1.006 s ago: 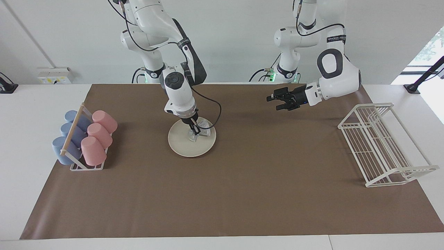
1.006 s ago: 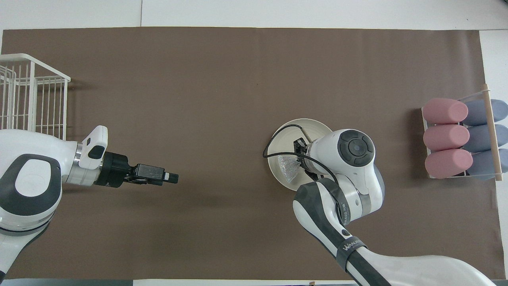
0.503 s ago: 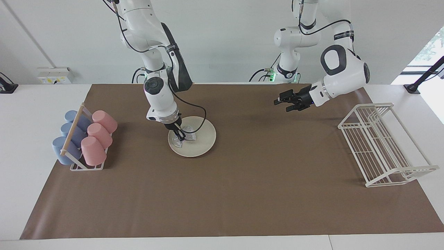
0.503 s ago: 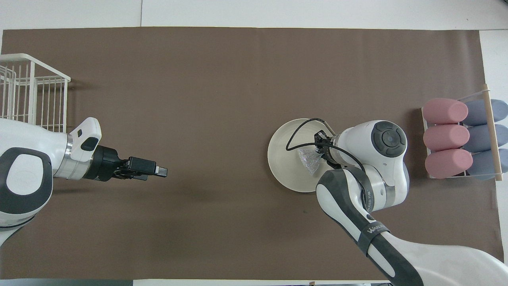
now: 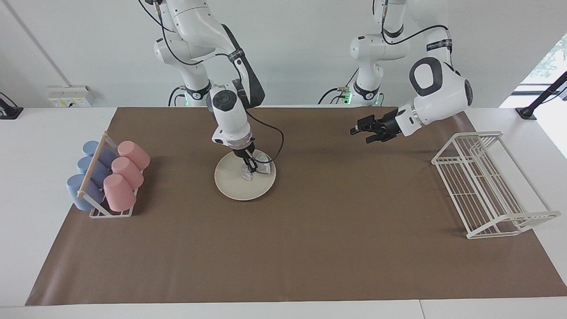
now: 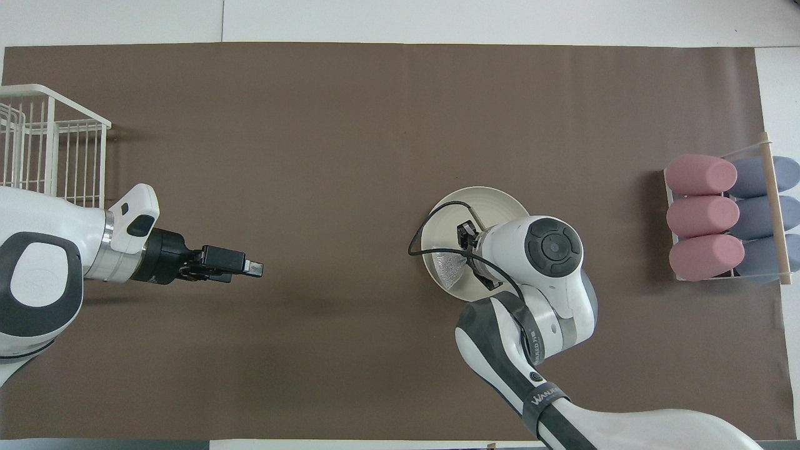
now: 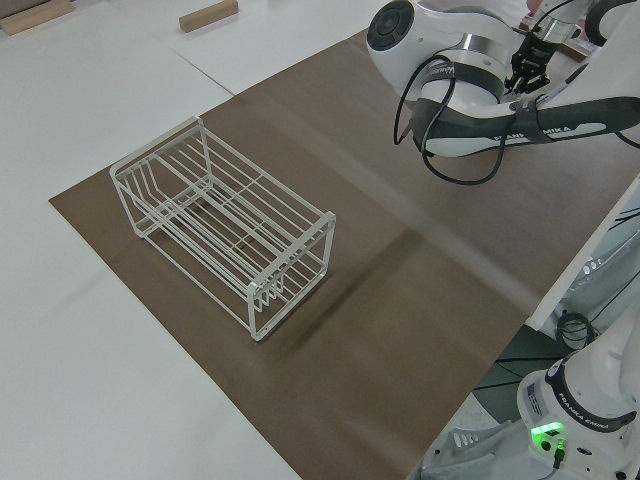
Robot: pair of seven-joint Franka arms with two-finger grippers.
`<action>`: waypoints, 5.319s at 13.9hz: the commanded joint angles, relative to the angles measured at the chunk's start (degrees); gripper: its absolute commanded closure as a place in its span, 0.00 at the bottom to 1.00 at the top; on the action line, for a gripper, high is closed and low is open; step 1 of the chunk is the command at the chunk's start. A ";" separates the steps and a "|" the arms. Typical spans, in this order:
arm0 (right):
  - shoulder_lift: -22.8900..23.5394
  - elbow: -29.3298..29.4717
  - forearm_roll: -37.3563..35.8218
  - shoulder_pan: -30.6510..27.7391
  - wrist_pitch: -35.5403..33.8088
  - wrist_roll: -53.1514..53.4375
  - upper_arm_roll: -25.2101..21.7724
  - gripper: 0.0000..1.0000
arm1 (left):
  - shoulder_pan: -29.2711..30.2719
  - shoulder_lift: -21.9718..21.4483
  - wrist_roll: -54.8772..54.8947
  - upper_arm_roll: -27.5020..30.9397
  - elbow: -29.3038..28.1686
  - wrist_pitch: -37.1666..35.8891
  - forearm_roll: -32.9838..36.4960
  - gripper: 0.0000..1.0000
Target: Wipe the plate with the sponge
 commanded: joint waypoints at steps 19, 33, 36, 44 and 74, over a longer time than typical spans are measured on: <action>1.08 -1.26 1.03 0.48 1.79 0.83 0.20 1.00 | 0.48 -0.26 -4.73 -0.37 -0.03 1.42 1.32 0.00; 0.91 31.34 -0.29 7.76 -30.01 26.30 0.29 1.00 | -0.93 -0.78 -16.07 -1.16 2.17 2.56 0.44 0.00; 0.73 32.49 -2.66 11.98 -30.82 32.54 0.29 1.00 | -1.02 -0.87 -11.27 -1.16 2.08 1.86 -11.83 0.00; 0.73 32.40 -3.10 12.69 -30.73 33.00 0.38 1.00 | -4.35 0.53 8.43 -1.16 -1.43 -3.15 -32.67 0.00; -9.28 28.62 -3.10 -0.65 -40.29 -16.33 -0.24 0.00 | -3.13 0.89 1.96 -0.63 -0.92 1.59 -28.96 1.00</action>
